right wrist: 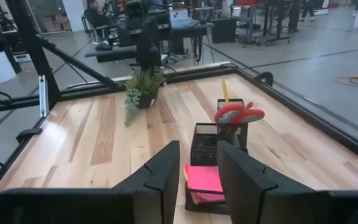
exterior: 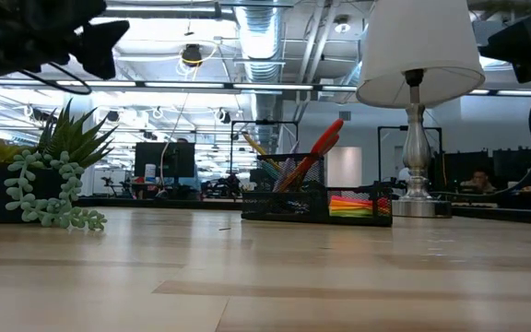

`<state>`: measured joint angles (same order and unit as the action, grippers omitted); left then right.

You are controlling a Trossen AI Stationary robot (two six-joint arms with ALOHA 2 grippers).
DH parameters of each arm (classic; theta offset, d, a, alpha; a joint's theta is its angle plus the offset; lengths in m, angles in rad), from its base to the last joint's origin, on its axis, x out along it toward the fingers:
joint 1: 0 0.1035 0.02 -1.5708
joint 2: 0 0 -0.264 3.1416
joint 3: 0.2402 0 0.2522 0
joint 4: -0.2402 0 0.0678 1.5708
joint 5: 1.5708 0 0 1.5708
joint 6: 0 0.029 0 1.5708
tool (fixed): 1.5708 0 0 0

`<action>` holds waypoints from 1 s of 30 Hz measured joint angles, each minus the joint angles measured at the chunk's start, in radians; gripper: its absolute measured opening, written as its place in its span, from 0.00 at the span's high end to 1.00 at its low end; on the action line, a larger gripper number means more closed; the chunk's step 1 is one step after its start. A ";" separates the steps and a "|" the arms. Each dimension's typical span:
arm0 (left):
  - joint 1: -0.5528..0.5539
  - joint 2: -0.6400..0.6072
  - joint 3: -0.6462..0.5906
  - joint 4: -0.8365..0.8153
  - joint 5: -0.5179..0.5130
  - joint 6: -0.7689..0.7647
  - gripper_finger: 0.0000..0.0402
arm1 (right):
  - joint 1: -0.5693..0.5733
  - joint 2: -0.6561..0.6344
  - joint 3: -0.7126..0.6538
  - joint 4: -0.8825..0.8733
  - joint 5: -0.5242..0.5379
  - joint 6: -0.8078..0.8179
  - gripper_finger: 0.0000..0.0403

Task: Pick and place office supplies into organizer
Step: Return to Home Position

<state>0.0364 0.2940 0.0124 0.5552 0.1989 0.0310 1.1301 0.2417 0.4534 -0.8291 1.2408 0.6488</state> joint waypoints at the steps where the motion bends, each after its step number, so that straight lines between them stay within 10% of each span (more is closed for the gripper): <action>1: 0.000 0.000 0.000 -0.001 0.017 0.010 0.52 | 0.000 0.000 0.000 0.000 -0.002 -0.001 0.75; 14: 0.000 -0.296 0.000 -0.286 0.079 0.009 0.52 | 0.002 -0.014 -0.064 0.005 0.078 0.066 0.75; 20: 0.000 -0.275 0.000 -0.272 0.076 0.028 0.52 | 0.002 -0.013 -0.171 0.007 0.210 0.146 0.75; 30: 0.000 -0.281 0.000 -0.430 0.077 0.029 0.52 | 0.002 -0.011 -0.275 0.247 0.141 0.005 0.75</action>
<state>0.0364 0.0127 0.0124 0.1248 0.2755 0.0598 1.1316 0.2312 0.1780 -0.5821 1.3819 0.6536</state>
